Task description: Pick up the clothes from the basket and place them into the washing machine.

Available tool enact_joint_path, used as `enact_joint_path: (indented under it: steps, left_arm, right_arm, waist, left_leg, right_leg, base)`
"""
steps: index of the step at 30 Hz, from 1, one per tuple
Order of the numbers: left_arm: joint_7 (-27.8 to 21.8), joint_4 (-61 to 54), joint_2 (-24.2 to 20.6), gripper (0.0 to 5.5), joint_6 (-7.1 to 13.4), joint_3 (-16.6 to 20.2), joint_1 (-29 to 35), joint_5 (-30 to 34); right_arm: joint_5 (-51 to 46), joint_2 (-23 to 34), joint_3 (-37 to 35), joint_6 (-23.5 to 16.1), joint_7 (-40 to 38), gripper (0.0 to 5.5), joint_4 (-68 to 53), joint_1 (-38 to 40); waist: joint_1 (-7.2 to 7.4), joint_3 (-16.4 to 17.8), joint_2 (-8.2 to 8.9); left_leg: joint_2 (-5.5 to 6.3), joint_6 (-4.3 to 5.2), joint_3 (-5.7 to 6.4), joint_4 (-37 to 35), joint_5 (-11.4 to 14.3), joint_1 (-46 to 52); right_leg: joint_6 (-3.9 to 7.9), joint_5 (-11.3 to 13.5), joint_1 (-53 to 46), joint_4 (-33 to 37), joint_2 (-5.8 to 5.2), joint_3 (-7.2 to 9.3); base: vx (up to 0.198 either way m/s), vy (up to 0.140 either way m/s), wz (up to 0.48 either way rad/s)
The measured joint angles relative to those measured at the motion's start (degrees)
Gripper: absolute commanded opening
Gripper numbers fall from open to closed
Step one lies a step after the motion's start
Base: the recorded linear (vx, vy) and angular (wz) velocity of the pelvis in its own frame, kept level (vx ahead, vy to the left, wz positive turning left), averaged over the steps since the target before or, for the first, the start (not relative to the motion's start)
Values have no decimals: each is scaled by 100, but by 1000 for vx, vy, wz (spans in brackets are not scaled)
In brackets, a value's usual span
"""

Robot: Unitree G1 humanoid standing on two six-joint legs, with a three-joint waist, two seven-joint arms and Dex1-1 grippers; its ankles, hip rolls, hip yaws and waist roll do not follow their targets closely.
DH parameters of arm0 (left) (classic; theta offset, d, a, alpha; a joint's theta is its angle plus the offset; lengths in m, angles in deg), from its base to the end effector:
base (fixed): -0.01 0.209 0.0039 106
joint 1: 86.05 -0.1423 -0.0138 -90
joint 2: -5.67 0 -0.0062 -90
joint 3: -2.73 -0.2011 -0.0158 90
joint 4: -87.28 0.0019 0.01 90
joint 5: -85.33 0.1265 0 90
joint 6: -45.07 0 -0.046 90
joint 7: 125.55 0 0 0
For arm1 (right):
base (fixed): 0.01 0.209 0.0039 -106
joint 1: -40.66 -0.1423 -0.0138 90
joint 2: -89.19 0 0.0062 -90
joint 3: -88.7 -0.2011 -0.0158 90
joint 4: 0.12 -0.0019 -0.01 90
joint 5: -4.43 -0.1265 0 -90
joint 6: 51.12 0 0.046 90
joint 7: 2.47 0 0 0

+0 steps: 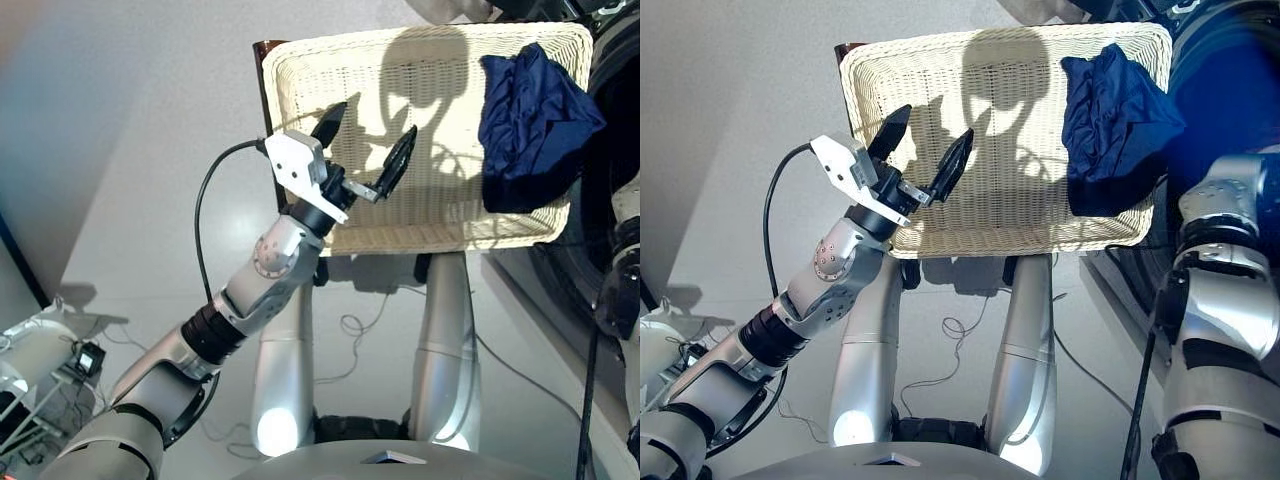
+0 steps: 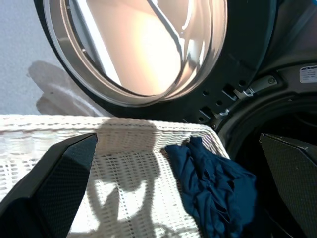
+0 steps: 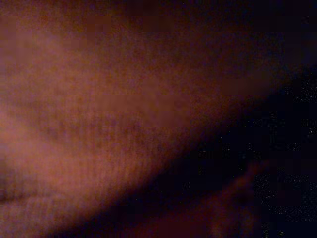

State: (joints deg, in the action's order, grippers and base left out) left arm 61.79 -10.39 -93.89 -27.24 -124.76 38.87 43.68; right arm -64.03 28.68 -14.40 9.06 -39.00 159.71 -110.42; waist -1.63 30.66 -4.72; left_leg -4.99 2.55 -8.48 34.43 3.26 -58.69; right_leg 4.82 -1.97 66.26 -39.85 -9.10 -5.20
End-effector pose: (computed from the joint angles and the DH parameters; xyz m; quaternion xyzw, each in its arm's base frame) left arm 0.2471 0.0952 0.1524 -0.1287 -0.2664 -0.3408 0.8923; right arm 0.3005 -0.3686 0.2210 0.4442 -0.2425 -0.5666 0.6503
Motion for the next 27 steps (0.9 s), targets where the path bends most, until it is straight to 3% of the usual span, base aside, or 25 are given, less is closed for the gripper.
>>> enact_joint_path:
  steps: [2, 3, 6, 12, 17, 20, 24, 27]
  left_arm:
    - [19, -19, -37, 550, 0, 14, 24, 0]
    - [42, -29, -37, 550, 0, 13, 39, 0]
    - [109, -150, -36, 550, -1, 12, 63, 0]
    - [113, -193, -20, 550, -2, 15, 53, 1]
    - [121, -193, 198, 550, 0, 113, 27, 0]
    - [121, -186, 337, 550, -2, 187, -2, 2]
    - [93, -209, 389, 550, 16, 389, -67, 18]
    - [22, -211, 339, 550, 27, 576, -286, 18]
  right_arm:
    - [-131, 1, -54, -83, -88, 0, 30, -11]
    - [-160, 1, -54, -82, -95, 550, 37, -9]
    - [-164, -1, -33, -63, -104, 550, 85, -23]
    - [-27, -165, 310, -12, 120, 550, -11, 102]
    - [391, -1111, 830, -69, 422, 550, -1149, 654]
    - [1513, -1678, 1799, 90, 651, 550, -2332, 1541]
    - [3499, -1692, 3079, 696, 1110, 550, -3564, 2726]
    - [4451, -1705, 3460, 905, 1573, 550, -4216, 3249]
  waist:
    - [0, 0, 0]
    - [3, 0, 0]
    - [0, 0, 0]
    - [17, 0, 0]
    - [132, 0, 1]
    - [175, 0, 4]
    - [217, 3, 26]
    - [395, 5, 94]
  left_leg:
    - [-4, -12, -25, 60, 40, -2]
    - [-13, -14, -44, 69, 45, 1]
    - [-16, -47, -110, 96, 68, 6]
    - [-21, -84, -125, 156, 99, -6]
    - [-54, -76, -121, 213, 130, 7]
    - [-105, -57, -128, 283, 186, 19]
    - [-144, -67, -117, 269, 200, 45]
    - [-143, -71, -89, 275, 204, 72]
  right_leg:
    - [7, 0, 0, -17, 16, -28]
    - [15, 2, 0, -17, 20, -45]
    - [22, 7, 15, -13, 23, -116]
    - [41, 31, 6, -6, 27, -139]
    - [40, 30, -28, -12, 70, -135]
    - [30, 34, -53, -17, 137, -135]
    - [67, -6, -85, -35, 141, -132]
    - [72, -10, -135, -34, 143, -120]
  base:
    - [0, 0, 0]
    - [0, 0, 0]
    - [0, 0, 0]
    - [0, 0, 0]
    - [0, 0, 0]
    - [0, 0, 0]
    - [0, 0, 0]
    - [0, 0, 0]
